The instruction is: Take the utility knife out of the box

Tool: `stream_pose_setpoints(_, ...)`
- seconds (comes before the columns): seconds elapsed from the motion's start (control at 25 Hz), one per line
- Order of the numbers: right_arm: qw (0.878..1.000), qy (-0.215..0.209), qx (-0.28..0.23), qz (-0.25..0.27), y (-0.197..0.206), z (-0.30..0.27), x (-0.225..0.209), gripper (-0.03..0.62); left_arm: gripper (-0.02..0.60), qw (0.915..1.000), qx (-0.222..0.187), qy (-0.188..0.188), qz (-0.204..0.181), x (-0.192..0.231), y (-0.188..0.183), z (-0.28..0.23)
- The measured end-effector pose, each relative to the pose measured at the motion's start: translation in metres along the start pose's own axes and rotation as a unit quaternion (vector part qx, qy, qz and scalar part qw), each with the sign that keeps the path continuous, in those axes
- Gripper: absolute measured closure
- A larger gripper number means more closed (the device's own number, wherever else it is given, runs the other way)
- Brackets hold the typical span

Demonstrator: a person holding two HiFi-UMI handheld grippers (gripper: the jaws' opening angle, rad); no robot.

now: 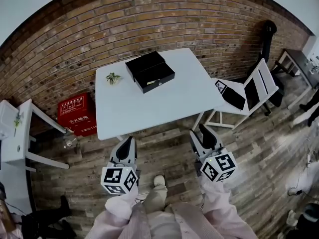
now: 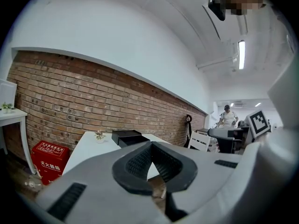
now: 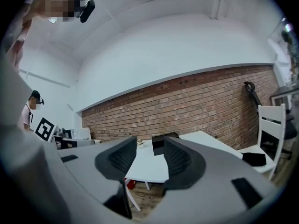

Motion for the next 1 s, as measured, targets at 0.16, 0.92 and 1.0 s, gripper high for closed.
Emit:
stream_pose_setpoints(0.16,1.0,0.005,0.005,-0.003,0.003,-0.029,-0.009,0.43,0.589,1.0,-0.001,0.001,0.004,0.017,-0.01,-0.025)
stream_pose_setpoints(0.92,1.0,0.008,0.015,-0.007,0.012,-0.125,-0.023,0.43,0.589,0.9999,0.001,-0.004,0.01,0.076,-0.037,-0.095)
stream_pose_setpoints(1.0,1.0,0.008,0.018,-0.006,0.014,-0.135,-0.027,0.43,0.589,0.9999,0.004,-0.007,0.013,0.08,-0.036,-0.104)
Point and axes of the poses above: the fingertips, and each gripper's own axes: z backward along the fingers, x to its left, y out of its underside, the point moved 3 cm from there along z, backward along the fingers, and after that the axes turned 14 degrees about z, right-handed, at the moved point
